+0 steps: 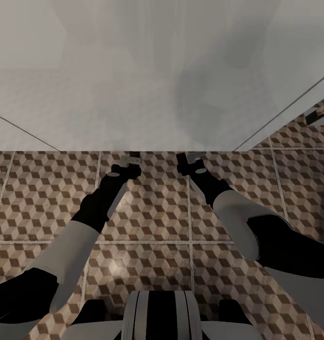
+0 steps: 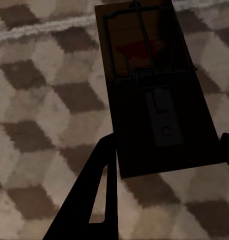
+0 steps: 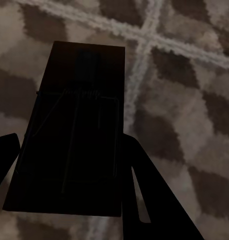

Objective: Take the four mousetraps from the cabinet in the bathroom and place them on the bathroom floor. Make sure all four end up on the same floor surface, and ensure that at least two of them are either under or directly next to the same bathroom sink.

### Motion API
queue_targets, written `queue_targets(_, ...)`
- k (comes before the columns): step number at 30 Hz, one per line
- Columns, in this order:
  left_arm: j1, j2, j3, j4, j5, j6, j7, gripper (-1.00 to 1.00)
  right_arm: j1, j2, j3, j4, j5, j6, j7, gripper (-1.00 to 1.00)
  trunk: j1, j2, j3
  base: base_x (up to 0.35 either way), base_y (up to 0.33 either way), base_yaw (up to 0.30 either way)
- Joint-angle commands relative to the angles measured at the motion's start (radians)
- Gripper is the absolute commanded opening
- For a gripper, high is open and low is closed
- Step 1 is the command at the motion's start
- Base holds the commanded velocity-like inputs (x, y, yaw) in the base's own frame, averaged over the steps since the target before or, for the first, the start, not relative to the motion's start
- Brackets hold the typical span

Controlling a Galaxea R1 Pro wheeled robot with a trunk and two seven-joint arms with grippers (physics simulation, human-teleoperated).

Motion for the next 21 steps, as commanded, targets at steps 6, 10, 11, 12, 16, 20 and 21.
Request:
queue_targets(6,0.0,-0.026,-0.005,0.136,0.005,-0.111,0.009,-1.0,0.0,0.0,0.008,0.0,0.005,0.008,-0.004,-1.0,0.0,0.0,0.0,0.0,0.0,0.0)
queue_targets(10,-0.001,-0.032,-0.003,0.189,0.005,-0.124,0.009,-1.0,0.0,0.0,0.008,0.0,0.005,0.01,-0.004,-1.0,0.0,0.0,0.0,0.0,0.0,0.0)
queue_targets(11,-0.001,-0.034,-0.003,0.2,0.005,-0.126,0.01,-1.0,0.0,0.0,0.008,0.0,0.005,0.011,-0.004,-1.0,0.0,0.0,0.0,0.0,0.0,0.0)
queue_targets(12,-0.002,-0.034,-0.003,0.205,0.006,-0.126,0.01,-1.0,0.0,0.0,0.008,0.0,0.005,0.012,-0.004,-1.0,0.0,0.0,0.0,0.0,0.0,0.0)
queue_targets(16,-0.003,-0.041,-0.002,0.24,0.006,-0.126,0.011,-1.0,0.0,0.0,0.008,0.0,0.005,0.013,-0.005,-1.0,0.0,0.0,0.0,0.0,0.0,0.0)
queue_targets(20,-0.003,-0.044,-0.001,0.257,0.006,-0.126,0.011,-1.0,0.0,0.0,0.008,0.0,0.005,0.014,-0.005,-1.0,0.0,0.0,0.0,0.0,0.0,0.0)
queue_targets(21,-0.003,-0.044,-0.002,0.257,0.005,-0.127,0.012,-1.0,0.0,0.0,0.008,0.0,0.005,0.014,-0.005,-1.0,0.0,0.0,0.0,0.0,0.0,0.0)
